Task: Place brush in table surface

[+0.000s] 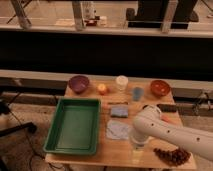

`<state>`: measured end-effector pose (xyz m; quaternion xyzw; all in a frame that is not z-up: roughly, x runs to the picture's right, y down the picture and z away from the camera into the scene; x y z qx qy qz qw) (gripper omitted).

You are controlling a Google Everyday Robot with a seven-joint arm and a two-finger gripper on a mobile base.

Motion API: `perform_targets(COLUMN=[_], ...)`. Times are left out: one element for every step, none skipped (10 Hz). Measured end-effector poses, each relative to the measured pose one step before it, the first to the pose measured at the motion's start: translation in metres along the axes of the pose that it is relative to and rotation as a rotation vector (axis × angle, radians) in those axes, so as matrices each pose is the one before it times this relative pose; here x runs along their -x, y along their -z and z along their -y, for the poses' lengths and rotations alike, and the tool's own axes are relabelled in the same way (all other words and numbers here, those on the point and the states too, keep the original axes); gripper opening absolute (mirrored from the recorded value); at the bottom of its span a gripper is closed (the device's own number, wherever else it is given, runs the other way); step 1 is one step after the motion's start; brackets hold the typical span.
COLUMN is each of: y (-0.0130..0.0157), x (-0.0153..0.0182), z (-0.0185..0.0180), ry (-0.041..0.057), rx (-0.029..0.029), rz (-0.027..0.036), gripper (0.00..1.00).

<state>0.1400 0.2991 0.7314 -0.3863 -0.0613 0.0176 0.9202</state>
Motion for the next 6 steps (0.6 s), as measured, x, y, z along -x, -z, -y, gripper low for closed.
perform_targets(y=[0.00007, 0.00011, 0.00007, -0.00071, 0.00000, -0.00012], x=[-0.00027, 0.00039, -0.00079, -0.00334, -0.00385, -0.00173], z=[0.00017, 0.00047, -0.00007, -0.00083, -0.00045, -0.00048], ry=[-0.00065, 0.00055, -0.00131, -0.00445, -0.00400, -0.00369], rx=[-0.00001, 0.00013, 0.00101, 0.00140, -0.00029, 0.00012], rz=[0.00014, -0.00004, -0.00121, -0.00119, -0.00010, -0.00007], gripper=[0.80, 0.80, 0.80, 0.80, 0.80, 0.80])
